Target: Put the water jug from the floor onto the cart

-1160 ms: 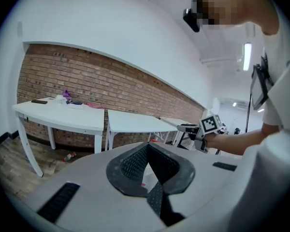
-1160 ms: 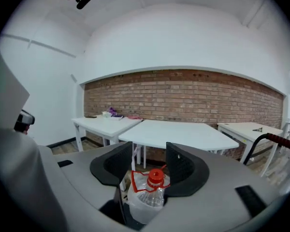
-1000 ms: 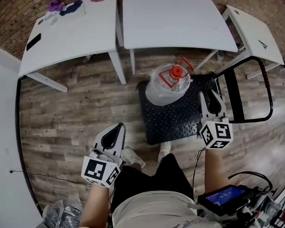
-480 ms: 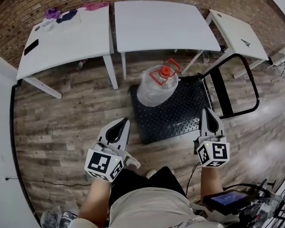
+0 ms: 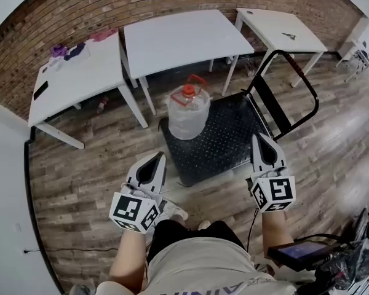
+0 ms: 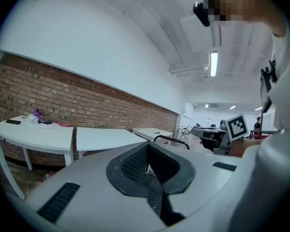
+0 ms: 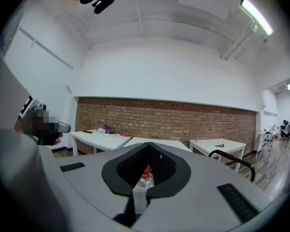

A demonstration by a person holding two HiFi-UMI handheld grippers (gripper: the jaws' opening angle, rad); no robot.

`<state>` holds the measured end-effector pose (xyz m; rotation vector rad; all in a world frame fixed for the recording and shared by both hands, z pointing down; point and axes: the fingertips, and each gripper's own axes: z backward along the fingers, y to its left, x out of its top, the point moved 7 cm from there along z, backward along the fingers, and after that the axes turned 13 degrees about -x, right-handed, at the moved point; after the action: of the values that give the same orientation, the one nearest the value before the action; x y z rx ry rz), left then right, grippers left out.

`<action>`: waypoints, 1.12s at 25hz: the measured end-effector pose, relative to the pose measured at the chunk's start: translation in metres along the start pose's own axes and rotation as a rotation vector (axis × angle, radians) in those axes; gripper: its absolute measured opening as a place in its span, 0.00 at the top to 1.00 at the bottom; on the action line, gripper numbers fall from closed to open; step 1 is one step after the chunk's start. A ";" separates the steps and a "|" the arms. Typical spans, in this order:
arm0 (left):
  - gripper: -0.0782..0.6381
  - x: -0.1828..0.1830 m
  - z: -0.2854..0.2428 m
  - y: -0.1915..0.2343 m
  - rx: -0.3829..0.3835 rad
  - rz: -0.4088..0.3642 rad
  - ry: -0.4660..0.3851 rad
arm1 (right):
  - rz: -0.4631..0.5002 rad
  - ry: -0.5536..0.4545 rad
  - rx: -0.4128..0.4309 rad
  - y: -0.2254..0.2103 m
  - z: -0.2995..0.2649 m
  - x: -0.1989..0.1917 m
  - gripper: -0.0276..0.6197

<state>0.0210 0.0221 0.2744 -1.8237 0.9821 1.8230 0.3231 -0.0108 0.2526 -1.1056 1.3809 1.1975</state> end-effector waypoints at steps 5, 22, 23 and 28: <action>0.89 0.008 0.008 -0.050 -0.015 -0.039 0.010 | 0.005 -0.046 0.023 -0.016 0.054 0.006 0.95; 0.89 0.025 0.067 -0.099 -0.055 -0.131 -0.024 | 0.043 0.021 -0.006 -0.005 0.156 -0.004 0.95; 0.89 0.025 0.076 -0.094 -0.046 -0.128 -0.029 | 0.048 0.025 0.006 0.005 0.155 -0.003 0.95; 0.89 0.022 0.107 -0.072 -0.025 -0.112 -0.037 | 0.082 0.029 0.058 0.048 0.148 0.008 0.95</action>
<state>-0.0065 0.1418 0.2288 -1.8149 0.8299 1.8025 0.2899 0.1405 0.2421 -1.0376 1.4867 1.1961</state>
